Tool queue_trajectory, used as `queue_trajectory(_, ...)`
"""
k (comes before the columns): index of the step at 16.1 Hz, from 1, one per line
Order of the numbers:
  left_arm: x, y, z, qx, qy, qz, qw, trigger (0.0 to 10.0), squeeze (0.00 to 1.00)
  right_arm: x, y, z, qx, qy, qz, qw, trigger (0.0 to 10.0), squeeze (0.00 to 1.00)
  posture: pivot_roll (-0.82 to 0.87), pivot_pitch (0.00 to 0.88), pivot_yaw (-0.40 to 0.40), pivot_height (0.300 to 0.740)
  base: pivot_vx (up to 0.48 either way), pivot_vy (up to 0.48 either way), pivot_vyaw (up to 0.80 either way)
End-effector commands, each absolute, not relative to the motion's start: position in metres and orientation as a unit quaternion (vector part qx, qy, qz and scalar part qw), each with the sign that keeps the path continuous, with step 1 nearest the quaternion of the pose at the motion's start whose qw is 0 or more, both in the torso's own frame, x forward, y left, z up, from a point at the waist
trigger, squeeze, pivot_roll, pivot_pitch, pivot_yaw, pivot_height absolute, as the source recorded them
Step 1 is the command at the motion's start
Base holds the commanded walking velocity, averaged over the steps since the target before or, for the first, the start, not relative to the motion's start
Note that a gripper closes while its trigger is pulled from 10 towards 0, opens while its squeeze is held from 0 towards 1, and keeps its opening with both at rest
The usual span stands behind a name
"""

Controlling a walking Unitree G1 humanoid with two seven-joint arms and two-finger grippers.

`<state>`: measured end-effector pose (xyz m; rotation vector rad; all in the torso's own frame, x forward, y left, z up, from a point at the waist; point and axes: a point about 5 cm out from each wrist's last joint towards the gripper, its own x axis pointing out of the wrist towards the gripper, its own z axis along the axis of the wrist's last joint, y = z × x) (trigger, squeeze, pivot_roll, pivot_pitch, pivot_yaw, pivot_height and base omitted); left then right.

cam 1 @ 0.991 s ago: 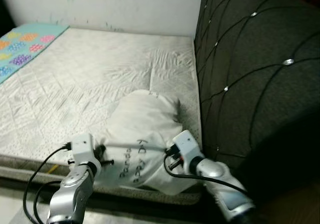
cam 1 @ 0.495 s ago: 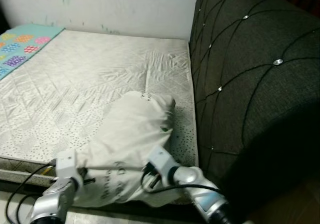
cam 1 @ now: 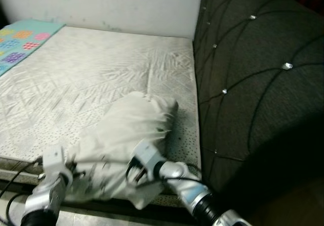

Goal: Clean up the room

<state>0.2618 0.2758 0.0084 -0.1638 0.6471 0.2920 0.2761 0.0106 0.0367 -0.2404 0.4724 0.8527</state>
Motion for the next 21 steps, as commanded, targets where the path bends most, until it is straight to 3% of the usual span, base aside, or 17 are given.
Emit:
queue_trajectory(1, 0.27, 0.27, 0.012, -0.086, 0.3, 0.141, 0.939, 10.0, 0.0, 0.296, 0.013, 0.058, -0.094, 0.184, 0.368, 0.907, 10.0, 0.0, -0.06, 0.0, -0.043, 0.74, 0.0, 0.0, 0.0)
queue_trajectory(3, 0.289, 0.249, 0.017, -0.091, 0.284, 0.117, 0.947, 10.0, 0.0, 0.321, -0.017, 0.06, -0.077, 0.188, 0.273, 0.94, 10.0, 0.0, -0.07, 0.0, -0.048, 0.74, 0.0, 0.0, 0.0)
queue_trajectory(5, 0.302, 0.235, 0.021, -0.098, 0.275, 0.11, 0.95, 10.0, 0.0, 0.334, -0.033, 0.064, -0.068, 0.188, 0.222, 0.954, 10.0, 0.0, -0.07, 0.0, -0.048, 0.74, 0.0, 0.0, 0.0)
queue_trajectory(12, 0.346, 0.208, 0.056, -0.12, 0.226, 0.104, 0.961, 10.0, 0.0, 0.356, -0.057, 0.078, -0.047, 0.17, 0.128, 0.976, 10.0, 0.0, -0.09, 0.007, -0.048, 0.74, 0.0, 0.0, 0.0)
queue_trajectory(19, 0.328, 0.208, 0.038, -0.147, 0.207, 0.09, 0.963, 10.0, 0.0, 0.345, -0.065, 0.064, -0.006, 0.152, 0.122, 0.981, 10.0, 0.0, -0.09, 0.001, -0.037, 0.74, 0.0, 0.0, 0.0)
queue_trajectory(21, 0.314, 0.206, 0.044, -0.123, 0.123, 0.072, 0.982, 10.0, 0.0, 0.34, -0.07, 0.066, 0.013, 0.118, 0.127, 0.985, 10.0, 0.0, -0.08, 0.0, -0.038, 0.74, 0.0, 0.0, 0.0)
